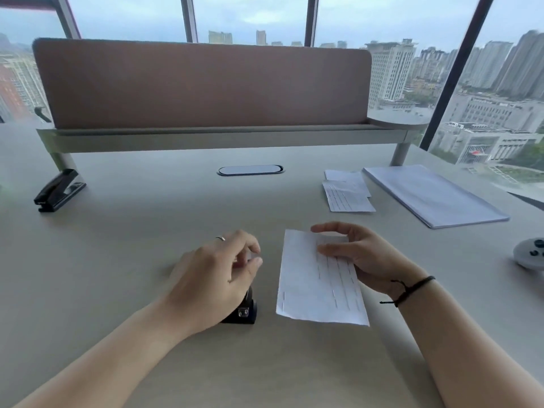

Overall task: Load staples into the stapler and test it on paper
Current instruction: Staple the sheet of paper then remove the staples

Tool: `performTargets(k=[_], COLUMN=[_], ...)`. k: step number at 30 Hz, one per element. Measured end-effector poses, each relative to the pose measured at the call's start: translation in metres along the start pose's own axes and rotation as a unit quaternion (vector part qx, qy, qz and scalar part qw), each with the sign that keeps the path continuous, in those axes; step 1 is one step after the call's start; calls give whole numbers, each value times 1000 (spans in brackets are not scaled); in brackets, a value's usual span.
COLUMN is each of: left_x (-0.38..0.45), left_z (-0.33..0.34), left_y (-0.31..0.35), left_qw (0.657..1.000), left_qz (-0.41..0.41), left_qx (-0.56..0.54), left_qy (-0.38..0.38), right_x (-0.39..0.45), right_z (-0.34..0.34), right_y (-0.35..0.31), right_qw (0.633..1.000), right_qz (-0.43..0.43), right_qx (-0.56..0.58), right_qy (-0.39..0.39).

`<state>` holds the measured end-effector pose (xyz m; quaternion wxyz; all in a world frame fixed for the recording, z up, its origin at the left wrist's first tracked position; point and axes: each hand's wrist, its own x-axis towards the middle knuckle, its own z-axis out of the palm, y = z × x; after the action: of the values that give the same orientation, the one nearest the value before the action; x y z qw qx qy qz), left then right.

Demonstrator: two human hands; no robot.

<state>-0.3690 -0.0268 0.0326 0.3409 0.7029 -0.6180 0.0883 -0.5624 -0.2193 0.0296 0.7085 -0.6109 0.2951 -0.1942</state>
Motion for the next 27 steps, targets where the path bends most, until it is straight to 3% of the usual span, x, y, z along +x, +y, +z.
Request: performTargets(k=[3,7,10,12,15,18,27], left_x=[-8,-5,-1,3,8,9,6], left_z=[-4,2,-3,-10,-14,-16,-10], left_y=[1,8,13,16,22,30,77], left_qw=[992,984,970,928,849,810,800], left_qz=[96,138,-11,-125,-227,-268,-263], left_qx=[-52,-110,-244,-350,-476,-518,-514], left_qy=[-60,-4,19,3,-22,-59,-159], right_x=[-2,-7,-14,-21,-34,-54,-127], right_z=[3,12,18,17,14,16,13], right_y=[-4,-7,-7,-5,2,6,20], right_qw=[998,996,999,1000,998,994,986], right_qz=[1,19,15,6,-32,-78,-99], right_qx=[63,83,44,4,-45,-73,-63], right_qy=[-8,-10,-14,-19,-37,-4,123])
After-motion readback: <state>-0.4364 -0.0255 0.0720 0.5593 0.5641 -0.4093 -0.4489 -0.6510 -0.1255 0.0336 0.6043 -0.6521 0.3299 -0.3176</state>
